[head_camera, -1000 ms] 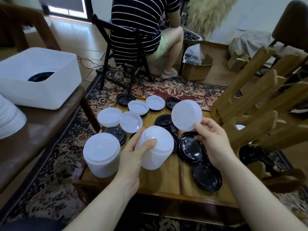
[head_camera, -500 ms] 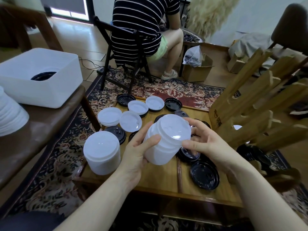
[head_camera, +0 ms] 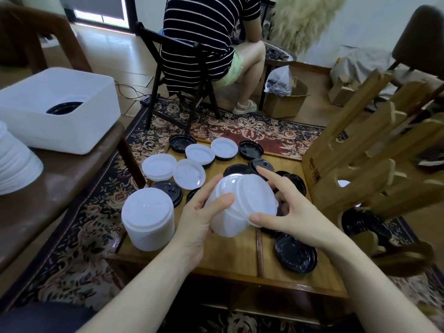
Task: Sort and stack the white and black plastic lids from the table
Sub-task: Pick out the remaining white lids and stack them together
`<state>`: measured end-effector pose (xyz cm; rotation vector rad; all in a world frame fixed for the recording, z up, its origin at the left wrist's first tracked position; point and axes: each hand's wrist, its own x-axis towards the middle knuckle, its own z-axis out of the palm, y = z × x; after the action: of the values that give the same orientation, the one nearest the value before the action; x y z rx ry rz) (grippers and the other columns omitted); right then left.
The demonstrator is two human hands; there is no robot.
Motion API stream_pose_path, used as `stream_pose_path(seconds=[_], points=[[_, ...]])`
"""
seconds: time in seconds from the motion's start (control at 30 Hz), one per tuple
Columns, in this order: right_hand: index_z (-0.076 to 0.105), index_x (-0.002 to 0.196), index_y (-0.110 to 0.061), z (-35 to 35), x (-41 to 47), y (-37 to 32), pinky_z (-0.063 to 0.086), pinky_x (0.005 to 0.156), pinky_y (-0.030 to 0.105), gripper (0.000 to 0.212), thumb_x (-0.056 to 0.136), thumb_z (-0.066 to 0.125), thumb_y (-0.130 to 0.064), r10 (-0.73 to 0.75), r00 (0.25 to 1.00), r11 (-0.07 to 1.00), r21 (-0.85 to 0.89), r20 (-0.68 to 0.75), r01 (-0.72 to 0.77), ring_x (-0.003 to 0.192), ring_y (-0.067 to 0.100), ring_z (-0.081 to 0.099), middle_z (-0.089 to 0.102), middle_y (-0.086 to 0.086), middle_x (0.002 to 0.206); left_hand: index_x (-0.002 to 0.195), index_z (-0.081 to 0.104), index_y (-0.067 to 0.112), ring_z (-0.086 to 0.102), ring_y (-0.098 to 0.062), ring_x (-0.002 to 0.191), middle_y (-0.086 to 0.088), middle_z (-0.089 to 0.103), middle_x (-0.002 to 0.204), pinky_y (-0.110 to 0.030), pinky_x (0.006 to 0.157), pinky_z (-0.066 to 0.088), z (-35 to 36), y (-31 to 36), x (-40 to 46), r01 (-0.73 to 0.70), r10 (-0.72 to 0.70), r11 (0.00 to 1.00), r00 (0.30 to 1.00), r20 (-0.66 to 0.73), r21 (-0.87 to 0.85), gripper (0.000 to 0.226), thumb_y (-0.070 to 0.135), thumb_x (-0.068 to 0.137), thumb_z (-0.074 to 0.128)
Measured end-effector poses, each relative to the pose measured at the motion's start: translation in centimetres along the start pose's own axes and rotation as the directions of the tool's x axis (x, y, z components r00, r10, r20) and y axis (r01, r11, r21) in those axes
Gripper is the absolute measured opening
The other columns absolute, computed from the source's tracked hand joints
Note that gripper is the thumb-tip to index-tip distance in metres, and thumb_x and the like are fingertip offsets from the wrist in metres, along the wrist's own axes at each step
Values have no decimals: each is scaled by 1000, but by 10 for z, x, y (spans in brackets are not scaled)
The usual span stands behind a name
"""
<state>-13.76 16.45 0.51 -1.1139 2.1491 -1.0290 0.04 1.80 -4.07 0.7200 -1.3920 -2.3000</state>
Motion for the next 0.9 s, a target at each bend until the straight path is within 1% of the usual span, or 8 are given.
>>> stream_pose_path(seconds=[0.1,0.27,0.37,0.5,0.57,0.67,0.77,0.9], points=[[32,133,-64,7,1,-1,44,96,30,80,61,62,-84,93,995,991,-92,-46,-97,113,-3,50,47,-28,125,122,67,47,63,-7,115,21,69,121,-41,101,51,1,-2,0,-28,27,999,1000,8,44,76,51,48,83],[51,99,-24,18,0,-12,42,67,33,77,65,29,-90,267,951,922,-246,-155,-299,79,13,58,60,-6,86,115,68,55,58,-5,121,19,62,131,-35,105,48,5,-8,-1,-64,62,990,998,20,122,68,53,48,83],[51,100,-22,24,-1,-8,42,70,33,81,66,21,-90,252,948,911,-282,-193,-299,84,13,57,57,-4,98,113,69,55,58,-8,123,17,61,132,-39,107,47,5,-10,0,-61,59,992,998,15,108,67,53,48,83],[27,145,-45,31,2,-4,31,104,27,73,81,34,-80,114,987,993,15,-115,-113,125,-10,35,29,-21,145,115,69,52,59,-11,122,17,64,129,-44,107,48,6,-10,1,-35,35,997,999,8,71,69,51,48,85],[9,141,-65,29,2,-5,28,98,21,65,81,30,-79,58,997,998,19,-57,-57,117,-27,25,16,-33,147,118,70,46,64,-10,117,17,68,125,-44,105,50,6,-9,2,-17,17,999,1000,-5,34,68,44,52,87],[12,125,-82,20,2,-7,36,88,22,55,75,33,-89,65,997,997,35,48,-66,112,-15,39,22,-33,147,122,68,39,67,-7,110,19,71,119,-44,103,51,3,-7,4,7,-7,1000,999,-39,-10,66,38,58,83],[14,140,-68,6,-3,-2,42,79,19,79,84,66,-49,24,984,996,82,179,-39,88,-12,50,36,-17,140,119,70,44,62,-13,117,18,70,121,-48,101,51,2,-5,4,19,-21,999,997,-70,-28,72,49,48,83],[20,148,-46,3,-3,3,49,66,24,89,86,71,-7,-59,973,996,79,221,43,67,3,56,51,-4,131,123,68,42,60,-18,120,14,69,124,-48,98,53,3,-4,4,30,-32,999,997,-65,-36,74,48,50,81]])
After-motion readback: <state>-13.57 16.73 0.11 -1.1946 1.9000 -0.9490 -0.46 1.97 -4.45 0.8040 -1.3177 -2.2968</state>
